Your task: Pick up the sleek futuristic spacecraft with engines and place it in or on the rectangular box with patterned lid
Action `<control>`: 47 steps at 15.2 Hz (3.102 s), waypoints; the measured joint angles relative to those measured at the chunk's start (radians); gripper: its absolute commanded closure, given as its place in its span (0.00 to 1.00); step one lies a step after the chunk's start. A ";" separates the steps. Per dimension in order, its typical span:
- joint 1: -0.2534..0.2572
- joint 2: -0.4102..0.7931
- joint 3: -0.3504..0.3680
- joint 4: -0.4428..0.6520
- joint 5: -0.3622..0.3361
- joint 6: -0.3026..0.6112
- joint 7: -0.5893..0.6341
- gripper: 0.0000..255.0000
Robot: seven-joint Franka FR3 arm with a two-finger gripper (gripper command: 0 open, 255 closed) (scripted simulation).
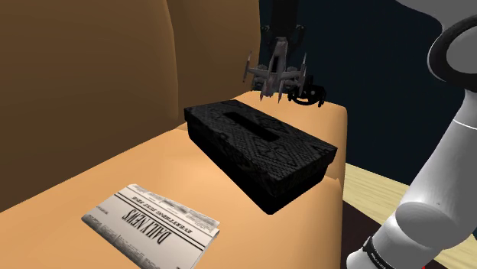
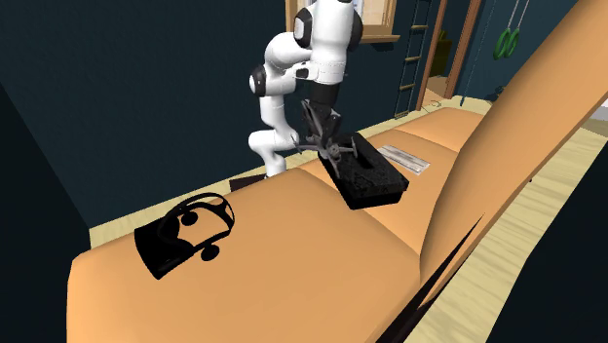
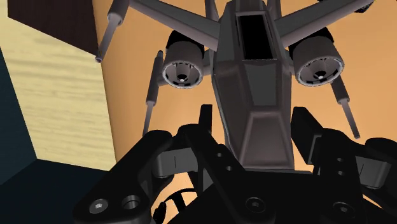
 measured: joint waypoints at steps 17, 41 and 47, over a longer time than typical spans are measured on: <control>0.170 -0.185 0.184 -0.209 0.112 0.022 0.387 1.00; 0.181 -0.284 0.179 -0.509 0.153 0.232 0.387 0.00; 0.181 -0.263 0.182 -0.447 0.145 0.190 0.393 0.00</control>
